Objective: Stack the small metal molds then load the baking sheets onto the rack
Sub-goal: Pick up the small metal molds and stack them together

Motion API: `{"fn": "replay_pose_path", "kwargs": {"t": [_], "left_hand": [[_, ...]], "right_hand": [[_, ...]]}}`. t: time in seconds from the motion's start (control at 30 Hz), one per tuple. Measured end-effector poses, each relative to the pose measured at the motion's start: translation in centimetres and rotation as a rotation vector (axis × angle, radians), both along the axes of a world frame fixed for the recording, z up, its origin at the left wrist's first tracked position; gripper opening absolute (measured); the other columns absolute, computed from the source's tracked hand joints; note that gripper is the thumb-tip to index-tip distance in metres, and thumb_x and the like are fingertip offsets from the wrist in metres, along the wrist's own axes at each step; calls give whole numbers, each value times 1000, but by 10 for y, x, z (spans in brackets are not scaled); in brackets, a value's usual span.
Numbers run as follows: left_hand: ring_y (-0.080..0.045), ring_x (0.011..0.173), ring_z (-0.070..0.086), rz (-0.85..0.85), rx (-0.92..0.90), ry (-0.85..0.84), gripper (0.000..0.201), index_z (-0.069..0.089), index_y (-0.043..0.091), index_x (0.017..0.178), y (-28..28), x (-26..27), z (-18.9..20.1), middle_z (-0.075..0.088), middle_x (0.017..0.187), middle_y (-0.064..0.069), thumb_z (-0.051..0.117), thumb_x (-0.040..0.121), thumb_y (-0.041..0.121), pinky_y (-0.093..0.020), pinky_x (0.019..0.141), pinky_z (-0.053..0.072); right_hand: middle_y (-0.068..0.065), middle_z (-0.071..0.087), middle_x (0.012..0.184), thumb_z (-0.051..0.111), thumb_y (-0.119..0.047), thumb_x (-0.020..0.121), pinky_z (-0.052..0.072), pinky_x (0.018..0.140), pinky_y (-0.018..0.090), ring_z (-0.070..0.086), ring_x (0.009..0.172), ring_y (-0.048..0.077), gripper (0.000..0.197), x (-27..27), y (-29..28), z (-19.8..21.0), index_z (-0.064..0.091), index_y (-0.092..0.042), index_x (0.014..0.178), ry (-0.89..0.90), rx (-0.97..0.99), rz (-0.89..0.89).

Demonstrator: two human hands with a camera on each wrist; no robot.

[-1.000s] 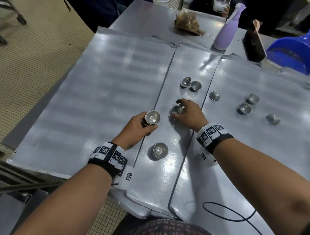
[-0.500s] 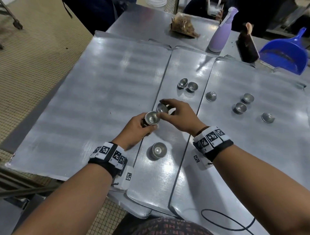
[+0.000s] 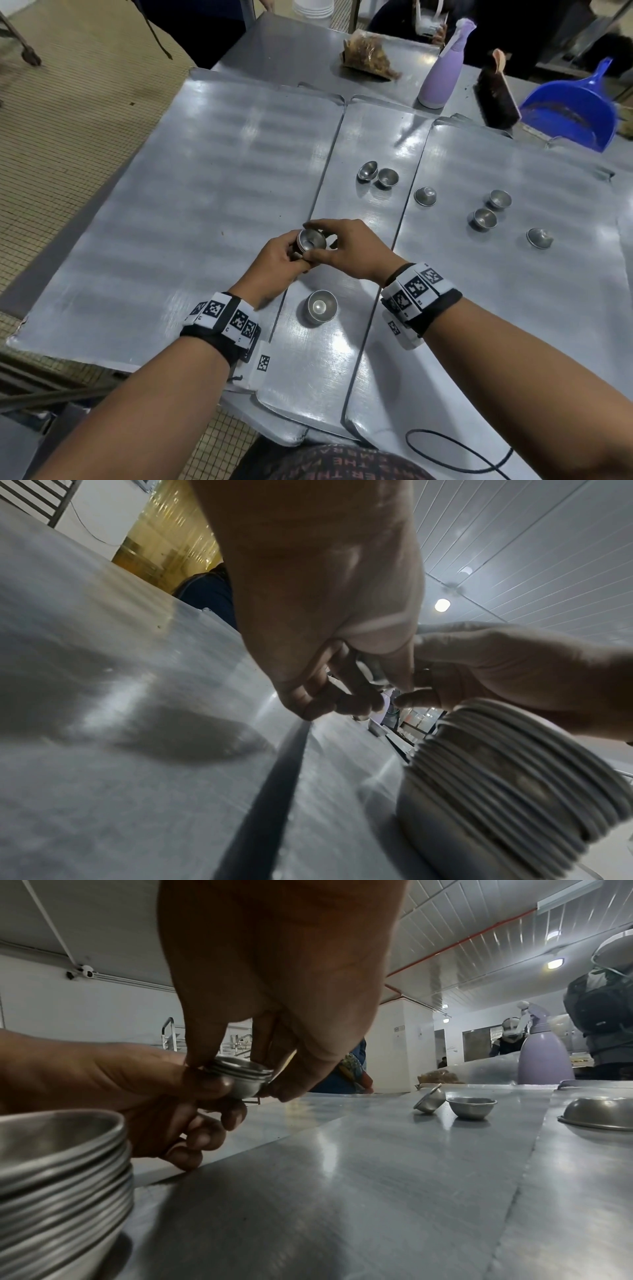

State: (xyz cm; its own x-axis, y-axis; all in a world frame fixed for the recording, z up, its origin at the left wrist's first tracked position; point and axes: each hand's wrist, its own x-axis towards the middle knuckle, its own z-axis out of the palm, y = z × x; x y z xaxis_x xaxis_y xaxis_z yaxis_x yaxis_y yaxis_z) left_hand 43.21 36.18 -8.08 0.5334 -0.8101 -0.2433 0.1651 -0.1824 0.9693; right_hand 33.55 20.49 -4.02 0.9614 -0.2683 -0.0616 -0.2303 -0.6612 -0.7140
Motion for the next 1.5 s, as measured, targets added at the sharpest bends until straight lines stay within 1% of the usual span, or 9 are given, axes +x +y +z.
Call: {"fn": "replay_pose_path", "kwargs": {"t": [0.1,0.27,0.5,0.73,0.93,1.1,1.2,1.33,1.5], "left_hand": [[-8,100,71,-11,-14,-6,45,69,24,116,-1,-2,4,78,105,2,68,87,-10,-21,81,55],[-8,93,70,-35,-31,-44,37,70,26,115,-6,-4,10,78,102,2,74,89,0,-21,77,54],[1,90,69,-117,4,-105,36,68,26,120,-27,-11,22,77,98,10,80,88,13,-15,73,52],[4,70,64,-265,23,-219,35,66,23,118,-77,-44,32,72,91,10,80,88,12,-12,63,48],[0,78,65,-327,36,-231,33,68,28,114,-124,-92,35,74,94,9,81,87,14,-18,70,52],[-13,84,65,-327,62,-228,34,68,23,119,-159,-128,33,75,105,-7,80,88,15,-26,73,56],[-15,88,66,-307,86,-213,33,67,24,117,-173,-147,30,74,107,-9,80,88,14,-30,76,56],[-13,85,66,-270,133,-195,34,68,19,120,-182,-166,24,75,103,-6,80,88,15,-28,73,55],[-6,90,69,-217,183,-181,35,68,17,122,-180,-181,20,76,103,3,80,88,14,-19,73,51]], "right_hand": [[-6,70,122,80,-39,82,38,78,0,56,96,-4,57,-4,-1,0,63,-22,134,-6,8,-12],[-10,66,127,75,-47,86,48,85,16,63,103,5,56,-16,-3,4,62,-25,135,-30,52,-93],[-8,70,113,66,-46,93,45,76,16,64,88,5,37,-58,-29,4,70,-20,119,-33,11,-411],[-2,75,107,64,-42,93,51,87,29,67,95,15,30,-147,-95,-17,74,-18,107,78,-61,-727],[7,74,105,63,-35,93,42,81,29,65,101,27,25,-225,-168,-23,74,-15,101,213,-102,-877],[9,70,117,63,-32,89,41,85,28,63,111,30,38,-261,-228,-28,66,-16,124,262,-86,-926],[14,66,123,66,-28,88,41,86,31,61,113,33,47,-265,-258,-32,59,-14,132,266,-115,-886],[22,51,138,67,-32,89,46,98,39,57,118,39,64,-259,-287,-39,45,-21,149,328,-159,-734],[19,44,135,59,-31,95,46,96,42,58,110,43,46,-255,-291,-48,51,-18,138,323,-208,-683]]}}
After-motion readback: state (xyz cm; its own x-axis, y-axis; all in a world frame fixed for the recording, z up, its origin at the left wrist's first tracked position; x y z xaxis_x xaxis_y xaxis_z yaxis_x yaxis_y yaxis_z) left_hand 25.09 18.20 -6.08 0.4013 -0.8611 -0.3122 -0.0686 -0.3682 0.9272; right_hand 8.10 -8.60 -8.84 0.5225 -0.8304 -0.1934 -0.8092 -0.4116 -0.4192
